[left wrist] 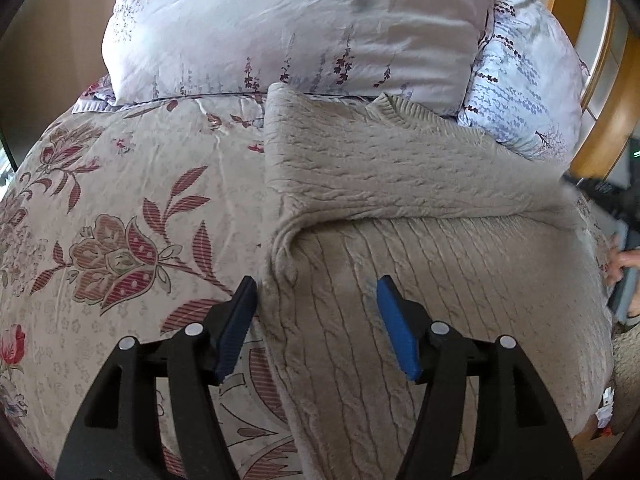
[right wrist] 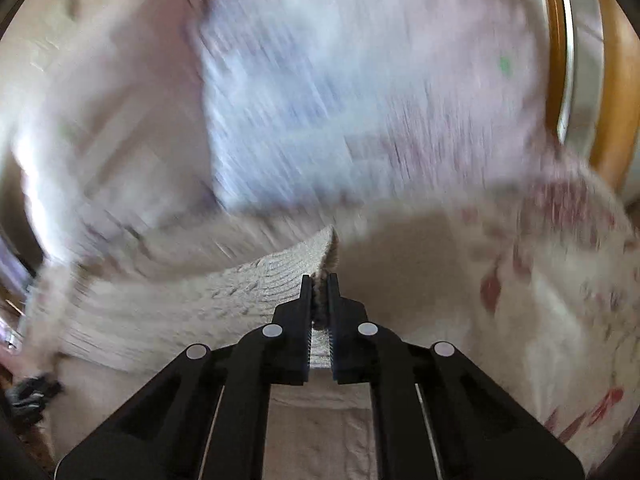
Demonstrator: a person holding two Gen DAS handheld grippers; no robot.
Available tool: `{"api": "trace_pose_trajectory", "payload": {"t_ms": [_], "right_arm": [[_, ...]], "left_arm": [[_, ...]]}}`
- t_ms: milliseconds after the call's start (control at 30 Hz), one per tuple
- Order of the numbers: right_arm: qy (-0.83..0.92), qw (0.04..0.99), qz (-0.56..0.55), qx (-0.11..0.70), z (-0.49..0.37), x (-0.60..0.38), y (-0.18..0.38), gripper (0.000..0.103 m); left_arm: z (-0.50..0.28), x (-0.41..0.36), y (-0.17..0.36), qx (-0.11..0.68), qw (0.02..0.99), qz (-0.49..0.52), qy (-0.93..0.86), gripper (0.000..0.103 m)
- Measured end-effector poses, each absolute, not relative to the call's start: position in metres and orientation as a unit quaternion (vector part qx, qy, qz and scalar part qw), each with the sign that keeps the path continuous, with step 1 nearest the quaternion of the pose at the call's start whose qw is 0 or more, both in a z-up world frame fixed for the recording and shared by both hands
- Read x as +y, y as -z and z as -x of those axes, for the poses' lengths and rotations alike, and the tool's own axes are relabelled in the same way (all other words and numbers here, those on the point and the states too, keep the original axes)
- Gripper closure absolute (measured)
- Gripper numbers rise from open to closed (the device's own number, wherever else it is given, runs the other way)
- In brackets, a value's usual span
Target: Fold small clothes
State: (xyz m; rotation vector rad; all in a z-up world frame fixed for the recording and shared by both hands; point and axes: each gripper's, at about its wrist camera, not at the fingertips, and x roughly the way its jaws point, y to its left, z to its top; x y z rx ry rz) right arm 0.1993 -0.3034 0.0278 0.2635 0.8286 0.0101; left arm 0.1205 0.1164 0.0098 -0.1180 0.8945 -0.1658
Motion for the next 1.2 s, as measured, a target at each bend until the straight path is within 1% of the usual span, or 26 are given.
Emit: {"api": "trace_pose_trajectory", "payload": {"t_ms": [33, 67, 133, 200, 233, 267, 333, 500, 667, 800, 833, 967, 1033, 1133, 1200], "right_arm": [[0.001, 0.894, -0.136, 0.427, -0.204, -0.305, -0.014, 0.095], [0.003, 0.892, -0.142, 0.429, -0.205, -0.307, -0.01, 0.094], [0.005, 0.898, -0.142, 0.416, -0.197, -0.31, -0.018, 0.093], [-0.011, 0.902, -0.154, 0.403, -0.186, -0.315, -0.028, 0.088], [-0.025, 0.903, -0.165, 0.396, -0.177, -0.32, -0.035, 0.081], [-0.034, 0.903, -0.174, 0.391, -0.17, -0.324, -0.039, 0.068], [-0.05, 0.903, -0.191, 0.381, -0.151, -0.335, -0.045, 0.055], [-0.075, 0.892, -0.227, 0.383, -0.103, -0.365, -0.041, 0.055], [-0.07, 0.879, -0.244, 0.404, -0.057, -0.397, -0.022, 0.055], [-0.081, 0.859, -0.283, 0.419, -0.03, -0.413, -0.002, 0.056], [-0.087, 0.853, -0.294, 0.422, -0.024, -0.415, 0.003, 0.057], [-0.129, 0.831, -0.332, 0.427, -0.008, -0.414, 0.019, 0.069], [-0.156, 0.819, -0.35, 0.426, -0.001, -0.41, 0.024, 0.07], [-0.2, 0.795, -0.377, 0.431, 0.011, -0.404, 0.03, 0.076], [-0.224, 0.784, -0.385, 0.433, 0.022, -0.398, 0.032, 0.077]], "left_arm": [[-0.12, 0.117, -0.01, 0.431, 0.897, 0.059, 0.081, 0.042], [-0.12, 0.117, -0.01, 0.431, 0.896, 0.062, 0.083, 0.042], [-0.118, 0.121, -0.011, 0.43, 0.895, 0.076, 0.092, 0.042], [-0.113, 0.125, -0.011, 0.427, 0.894, 0.093, 0.102, 0.042], [-0.111, 0.127, -0.011, 0.425, 0.893, 0.1, 0.106, 0.042], [-0.109, 0.129, -0.01, 0.424, 0.893, 0.108, 0.111, 0.042], [-0.103, 0.134, -0.01, 0.419, 0.89, 0.131, 0.124, 0.042], [-0.085, 0.148, -0.006, 0.413, 0.878, 0.189, 0.15, 0.044], [-0.063, 0.153, -0.004, 0.413, 0.867, 0.222, 0.171, 0.05], [-0.045, 0.153, -0.001, 0.417, 0.852, 0.251, 0.193, 0.056], [-0.041, 0.153, 0.0, 0.418, 0.849, 0.257, 0.198, 0.057], [-0.024, 0.149, 0.004, 0.42, 0.837, 0.273, 0.219, 0.063], [-0.015, 0.147, 0.005, 0.421, 0.834, 0.277, 0.226, 0.065], [-0.001, 0.146, 0.006, 0.42, 0.829, 0.282, 0.239, 0.066], [0.01, 0.144, 0.005, 0.419, 0.826, 0.282, 0.252, 0.066]]}}
